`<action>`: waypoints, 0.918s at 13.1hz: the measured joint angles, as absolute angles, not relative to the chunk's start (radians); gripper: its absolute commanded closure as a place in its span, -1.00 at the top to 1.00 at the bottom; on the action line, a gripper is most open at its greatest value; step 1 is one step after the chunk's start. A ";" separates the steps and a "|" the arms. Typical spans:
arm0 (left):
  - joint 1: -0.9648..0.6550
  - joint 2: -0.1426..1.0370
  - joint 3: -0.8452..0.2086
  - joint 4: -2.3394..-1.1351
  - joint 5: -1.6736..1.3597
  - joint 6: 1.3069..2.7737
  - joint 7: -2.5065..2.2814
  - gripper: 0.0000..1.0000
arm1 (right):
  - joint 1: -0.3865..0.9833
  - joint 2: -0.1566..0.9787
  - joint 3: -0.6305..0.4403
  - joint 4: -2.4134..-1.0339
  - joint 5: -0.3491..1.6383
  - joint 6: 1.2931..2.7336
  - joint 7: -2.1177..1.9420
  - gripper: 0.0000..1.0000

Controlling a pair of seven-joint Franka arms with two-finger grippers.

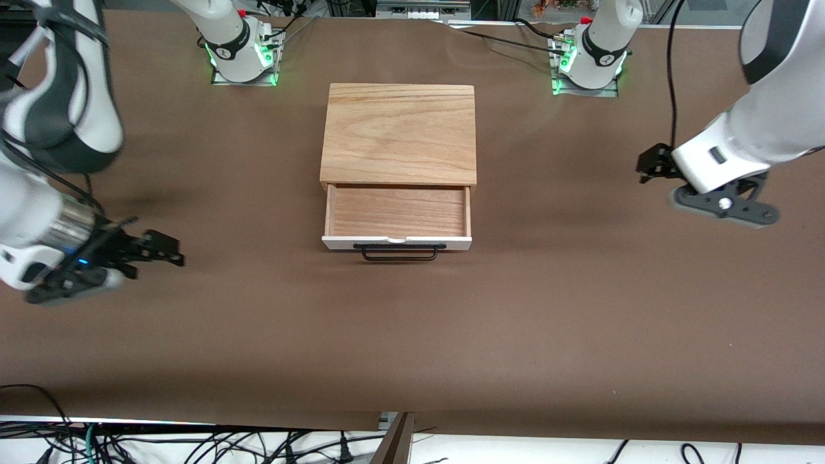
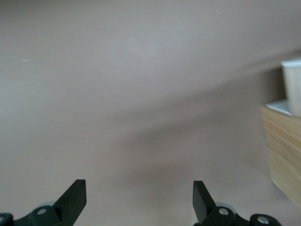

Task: Pull top drawer with both arms simultaneously

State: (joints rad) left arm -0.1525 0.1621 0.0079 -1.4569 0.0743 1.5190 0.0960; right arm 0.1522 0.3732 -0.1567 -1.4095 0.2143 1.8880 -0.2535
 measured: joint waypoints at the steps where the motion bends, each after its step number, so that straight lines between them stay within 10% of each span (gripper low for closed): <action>1: -0.128 0.116 0.010 -1.526 0.075 1.564 0.096 1.00 | 0.133 0.334 -0.157 -1.434 0.186 1.877 -0.255 1.00; 6: -0.098 -0.038 0.007 -1.774 0.060 1.719 0.072 1.00 | 0.113 0.214 -0.152 -1.468 0.153 1.720 -0.117 1.00; 12: -0.098 -0.071 0.009 -1.794 0.059 1.693 0.063 1.00 | 0.113 0.144 -0.058 -1.511 0.024 1.668 0.033 1.00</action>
State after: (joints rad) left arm -0.0983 -0.0709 0.0093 -1.7940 0.0594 1.6926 0.0632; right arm 0.1128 0.1439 -0.0584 -1.5108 0.0244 1.6681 0.0326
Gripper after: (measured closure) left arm 0.000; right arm 0.000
